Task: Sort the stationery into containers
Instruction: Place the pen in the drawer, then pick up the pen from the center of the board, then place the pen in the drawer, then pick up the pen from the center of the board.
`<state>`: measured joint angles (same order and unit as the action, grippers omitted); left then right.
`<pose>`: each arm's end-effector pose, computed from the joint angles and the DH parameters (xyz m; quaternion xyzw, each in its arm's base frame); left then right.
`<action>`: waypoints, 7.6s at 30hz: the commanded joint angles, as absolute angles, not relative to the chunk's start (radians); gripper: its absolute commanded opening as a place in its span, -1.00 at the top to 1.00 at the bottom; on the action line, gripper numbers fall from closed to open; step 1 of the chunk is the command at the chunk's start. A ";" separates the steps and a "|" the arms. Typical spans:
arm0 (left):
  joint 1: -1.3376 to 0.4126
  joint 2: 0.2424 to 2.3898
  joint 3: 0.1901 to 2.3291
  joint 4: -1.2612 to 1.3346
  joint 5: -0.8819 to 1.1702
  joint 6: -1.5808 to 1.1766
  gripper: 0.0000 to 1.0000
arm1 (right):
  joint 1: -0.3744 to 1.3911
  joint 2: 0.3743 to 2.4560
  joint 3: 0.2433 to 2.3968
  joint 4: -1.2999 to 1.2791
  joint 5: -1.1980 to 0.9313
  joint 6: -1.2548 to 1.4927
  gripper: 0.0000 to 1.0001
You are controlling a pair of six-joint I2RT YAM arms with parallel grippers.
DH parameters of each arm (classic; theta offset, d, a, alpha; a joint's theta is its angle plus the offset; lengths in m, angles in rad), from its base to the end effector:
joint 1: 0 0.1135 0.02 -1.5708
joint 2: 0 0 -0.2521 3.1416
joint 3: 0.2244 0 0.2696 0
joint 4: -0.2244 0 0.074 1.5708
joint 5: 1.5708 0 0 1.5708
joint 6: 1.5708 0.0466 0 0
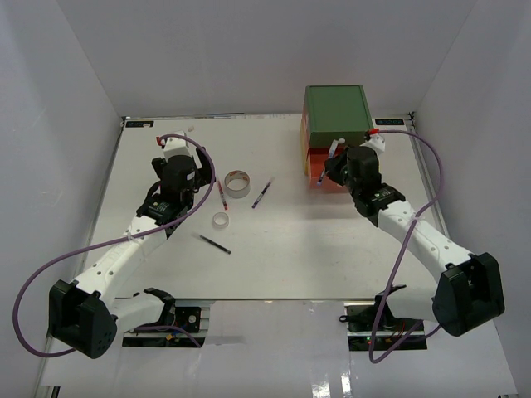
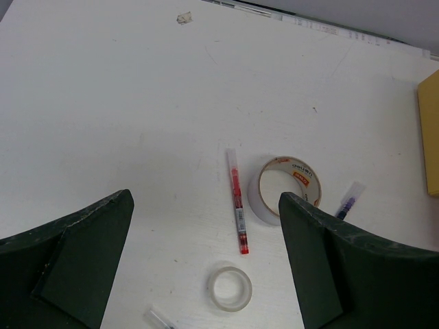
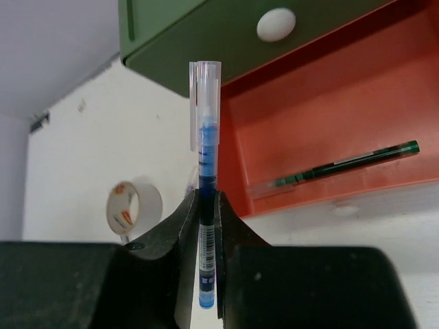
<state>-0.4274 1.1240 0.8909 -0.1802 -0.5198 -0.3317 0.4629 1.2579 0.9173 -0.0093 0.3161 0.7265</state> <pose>0.2694 -0.0973 0.2925 -0.1017 0.8148 0.0040 0.5707 0.2940 0.1305 0.2816 0.1958 0.7903 0.2103 0.5412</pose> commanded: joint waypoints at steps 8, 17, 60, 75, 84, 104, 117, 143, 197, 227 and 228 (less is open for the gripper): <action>-0.420 1.085 0.905 -0.184 -0.528 -0.336 -0.96 | 0.348 1.279 0.867 0.160 0.423 1.028 0.83; -0.419 1.075 0.905 -0.184 -0.529 -0.331 -0.96 | 0.305 1.351 0.907 0.166 0.416 1.100 0.30; -0.380 0.757 0.847 -0.434 -0.627 -0.393 -0.96 | 1.156 1.985 1.506 -0.196 -0.071 -0.166 -0.75; -0.380 0.661 0.997 -0.657 -0.497 -0.373 -0.96 | 1.178 2.203 1.649 -0.229 -0.020 -0.146 -0.20; -0.380 0.701 1.023 -0.658 -0.400 -0.353 -0.96 | 1.183 2.218 1.620 -0.230 0.026 -0.144 0.44; -0.380 0.971 1.046 -0.414 -0.249 -0.362 -0.96 | 0.961 1.453 1.098 -0.219 0.184 0.156 0.85; -0.377 1.066 0.936 -0.210 -0.259 -0.324 -0.96 | 0.356 1.213 0.963 -0.055 0.107 0.642 0.85; -0.374 1.012 0.865 -0.186 -0.256 -0.304 -0.96 | 0.273 1.390 0.939 0.199 0.198 0.993 -0.10; -0.373 1.014 0.859 -0.193 -0.319 -0.301 -0.96 | 0.798 2.188 1.602 -0.296 0.525 0.650 0.17; -0.373 1.029 0.857 -0.193 -0.314 -0.301 -0.96 | 0.577 1.405 1.137 -0.072 0.451 0.676 0.84; -0.373 1.029 0.857 -0.193 -0.314 -0.301 -0.96 | 0.554 1.373 1.102 -0.069 0.448 0.711 0.85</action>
